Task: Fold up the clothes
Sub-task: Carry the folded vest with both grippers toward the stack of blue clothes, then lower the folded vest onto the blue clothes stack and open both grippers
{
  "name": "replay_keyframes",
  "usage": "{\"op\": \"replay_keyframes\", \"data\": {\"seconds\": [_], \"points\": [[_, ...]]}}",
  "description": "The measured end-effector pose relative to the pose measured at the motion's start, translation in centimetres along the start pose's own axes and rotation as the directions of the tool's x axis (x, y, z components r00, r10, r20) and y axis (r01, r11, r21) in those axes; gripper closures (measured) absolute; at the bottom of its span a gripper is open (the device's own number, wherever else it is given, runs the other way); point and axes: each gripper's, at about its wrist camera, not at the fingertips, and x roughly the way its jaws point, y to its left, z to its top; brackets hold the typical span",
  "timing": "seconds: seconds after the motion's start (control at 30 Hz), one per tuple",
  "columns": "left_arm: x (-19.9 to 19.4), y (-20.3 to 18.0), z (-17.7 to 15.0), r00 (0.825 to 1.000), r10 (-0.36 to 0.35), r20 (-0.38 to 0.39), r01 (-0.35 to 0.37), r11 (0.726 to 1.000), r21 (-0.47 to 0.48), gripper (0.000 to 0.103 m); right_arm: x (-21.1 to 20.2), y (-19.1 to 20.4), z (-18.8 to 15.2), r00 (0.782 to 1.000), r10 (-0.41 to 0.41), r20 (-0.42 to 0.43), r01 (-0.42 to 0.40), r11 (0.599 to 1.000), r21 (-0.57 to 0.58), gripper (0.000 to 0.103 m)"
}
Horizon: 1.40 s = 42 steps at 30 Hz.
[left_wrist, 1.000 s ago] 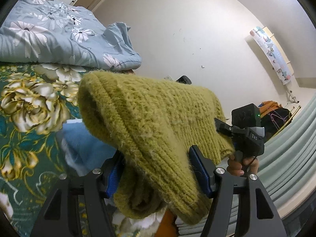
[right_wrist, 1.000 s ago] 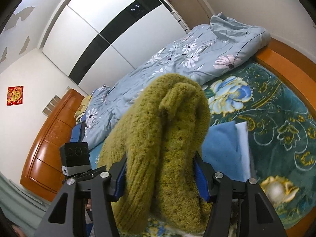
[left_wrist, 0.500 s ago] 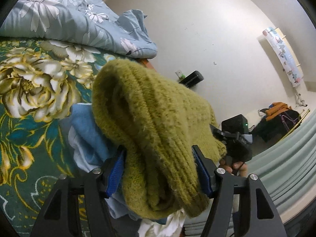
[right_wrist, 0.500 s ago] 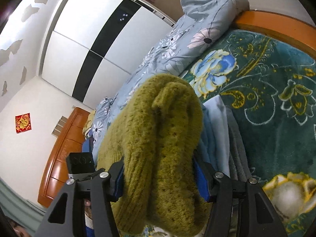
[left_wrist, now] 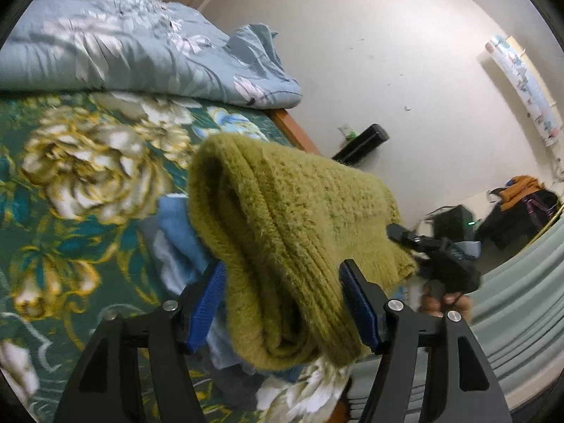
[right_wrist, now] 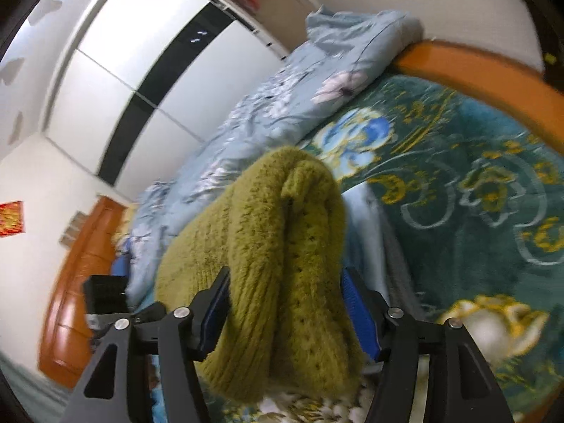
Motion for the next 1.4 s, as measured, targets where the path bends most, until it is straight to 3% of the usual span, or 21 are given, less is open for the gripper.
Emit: {"op": "replay_keyframes", "data": {"seconds": [0.1,0.2,0.33,0.53,0.73,1.03,1.4], "points": [[-1.0,-0.5,0.1,0.998,0.06,0.027,-0.06,0.998,0.017,0.035,-2.1,1.5,0.1,0.991,-0.122,0.059,0.123,0.992,-0.029,0.038],[-2.3,-2.0,0.3,0.985,0.139,0.103,-0.146,0.987,0.063,0.035,-3.6,4.5,0.0,0.963,-0.235,0.131,0.251,0.959,-0.131,0.038],[-3.4,-5.3,0.3,0.965,0.169,0.198,-0.203,0.966,0.163,0.035,-3.6,9.3,-0.8,0.944,-0.278,0.18,0.32,0.906,-0.277,0.038],[-1.9,-8.2,0.1,0.969,0.149,0.195,-0.196,0.947,0.254,0.035,-0.4,12.7,-2.2,0.946,-0.287,0.148,0.323,0.86,-0.395,0.04],[0.7,-6.6,-0.5,0.982,0.147,0.116,-0.172,0.952,0.252,0.035,2.4,10.0,-2.4,0.955,-0.282,0.088,0.295,0.892,-0.342,0.045],[3.1,-6.1,-1.8,0.981,0.173,0.085,-0.19,0.943,0.274,0.035,3.7,7.8,-2.8,0.957,-0.281,0.068,0.287,0.903,-0.32,0.045],[0.2,-7.9,-2.1,0.976,0.194,0.096,-0.214,0.937,0.278,0.035,1.1,9.9,-3.4,0.957,-0.27,0.11,0.291,0.906,-0.308,0.045]]}}
